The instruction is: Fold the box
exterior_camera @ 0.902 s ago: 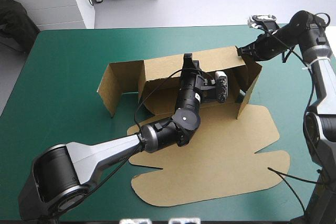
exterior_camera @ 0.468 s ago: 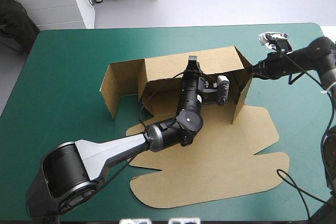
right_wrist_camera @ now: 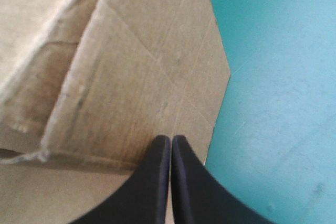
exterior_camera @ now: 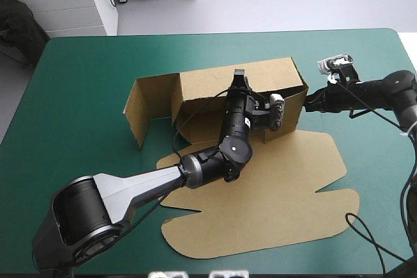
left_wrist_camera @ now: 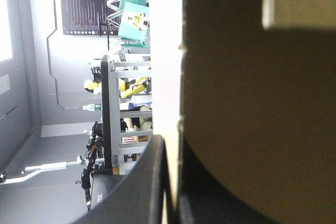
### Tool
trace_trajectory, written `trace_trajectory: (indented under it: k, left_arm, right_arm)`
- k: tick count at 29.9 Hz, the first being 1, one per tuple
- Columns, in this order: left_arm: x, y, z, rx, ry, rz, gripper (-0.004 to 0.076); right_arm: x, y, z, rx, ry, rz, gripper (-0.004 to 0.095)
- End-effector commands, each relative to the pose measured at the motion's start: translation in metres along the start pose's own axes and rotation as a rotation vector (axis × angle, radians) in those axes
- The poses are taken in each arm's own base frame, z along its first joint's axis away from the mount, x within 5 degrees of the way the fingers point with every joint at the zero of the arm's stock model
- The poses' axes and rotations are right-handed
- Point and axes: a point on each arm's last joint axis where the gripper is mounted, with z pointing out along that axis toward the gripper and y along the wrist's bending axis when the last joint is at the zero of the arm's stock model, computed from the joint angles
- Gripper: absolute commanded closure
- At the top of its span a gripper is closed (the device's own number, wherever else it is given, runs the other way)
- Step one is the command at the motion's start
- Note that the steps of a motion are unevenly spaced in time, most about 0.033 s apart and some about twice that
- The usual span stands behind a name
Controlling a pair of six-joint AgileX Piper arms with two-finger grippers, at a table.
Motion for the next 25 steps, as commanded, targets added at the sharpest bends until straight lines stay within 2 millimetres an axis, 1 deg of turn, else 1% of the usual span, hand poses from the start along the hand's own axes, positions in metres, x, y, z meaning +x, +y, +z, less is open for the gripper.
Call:
trace_trajectory:
  k: [1, 4, 5, 7, 13, 17, 21, 23, 25]
  left_arm:
    - [0.001, 0.024, -0.01, -0.042, -0.01, -0.07, 0.0731]
    - [0.001, 0.024, -0.01, -0.042, -0.01, -0.07, 0.0731]
    - [0.001, 0.024, -0.01, -0.042, -0.01, -0.072, 0.0731]
    - [0.001, 0.024, -0.01, -0.042, -0.01, -0.074, 0.0731]
    - [0.001, 0.024, -0.01, -0.039, -0.017, -0.075, 0.0731]
    - [0.001, 0.024, -0.01, -0.041, -0.014, -0.095, 0.0731]
    - [0.002, 0.025, -0.01, -0.049, -0.004, -0.11, 0.0731]
    - [0.002, 0.026, -0.01, -0.052, -0.004, -0.11, 0.0731]
    - [0.002, 0.026, -0.01, -0.054, -0.004, -0.108, 0.0731]
  right_arm:
    - [-0.012, 0.012, -0.025, 0.037, -0.037, -0.079, 0.0782]
    - [-0.008, 0.012, -0.029, 0.068, 0.014, -0.132, 0.0586]
    - [-0.007, 0.012, -0.029, 0.068, 0.029, -0.143, 0.0535]
    - [-0.006, 0.013, -0.029, 0.055, 0.036, -0.193, 0.0488]
    - [-0.014, 0.023, -0.02, 0.051, 0.0, -0.346, 0.0482]
    - [-0.022, 0.035, -0.01, 0.053, -0.038, -0.433, 0.0482]
    - [-0.028, 0.044, -0.002, 0.076, -0.064, -0.466, 0.0483]
    - [-0.032, 0.045, 0.0, 0.095, -0.089, -0.459, 0.0487]
    - [-0.036, 0.043, 0.001, 0.114, -0.132, -0.42, 0.0514]
